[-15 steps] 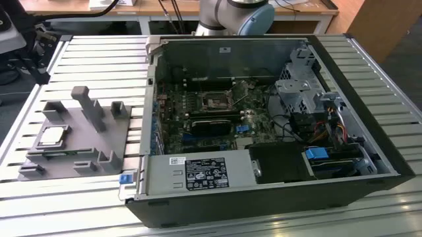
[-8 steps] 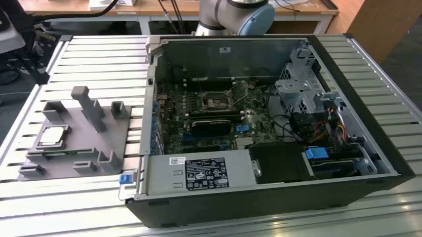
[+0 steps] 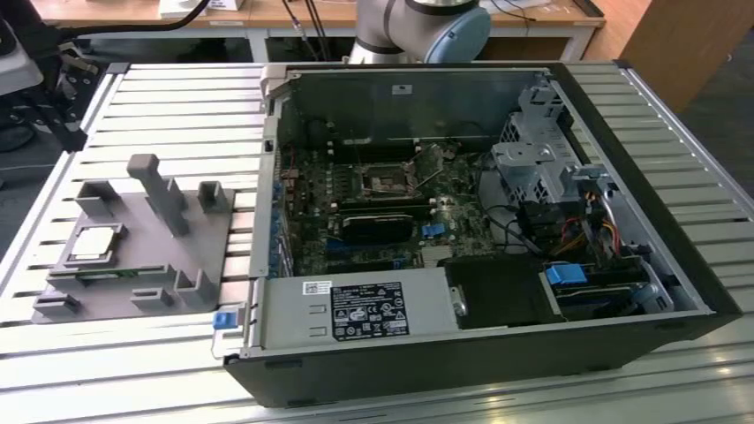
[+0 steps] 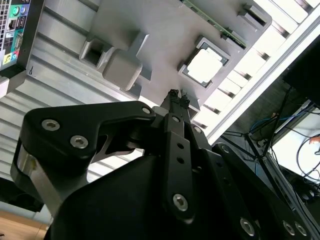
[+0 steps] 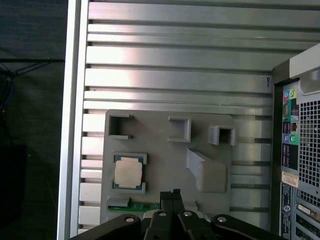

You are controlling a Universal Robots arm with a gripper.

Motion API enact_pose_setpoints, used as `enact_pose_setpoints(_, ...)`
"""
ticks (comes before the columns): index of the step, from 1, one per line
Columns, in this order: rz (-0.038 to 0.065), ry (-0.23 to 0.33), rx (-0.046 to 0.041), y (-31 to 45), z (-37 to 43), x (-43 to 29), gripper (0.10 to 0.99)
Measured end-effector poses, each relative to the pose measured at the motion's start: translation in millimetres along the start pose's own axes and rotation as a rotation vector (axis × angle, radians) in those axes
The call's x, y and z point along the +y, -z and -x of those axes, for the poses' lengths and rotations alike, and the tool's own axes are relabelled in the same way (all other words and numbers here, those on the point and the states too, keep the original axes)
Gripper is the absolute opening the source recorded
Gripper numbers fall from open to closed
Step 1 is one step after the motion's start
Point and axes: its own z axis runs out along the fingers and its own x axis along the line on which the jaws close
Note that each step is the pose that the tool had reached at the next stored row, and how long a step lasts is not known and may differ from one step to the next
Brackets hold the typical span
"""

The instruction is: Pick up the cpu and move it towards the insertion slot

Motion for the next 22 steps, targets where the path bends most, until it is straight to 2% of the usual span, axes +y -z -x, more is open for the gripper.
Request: enact_pose_setpoints(22, 0.0, 0.0, -0.0001, -1.0, -5.0, 0.1, 0.106)
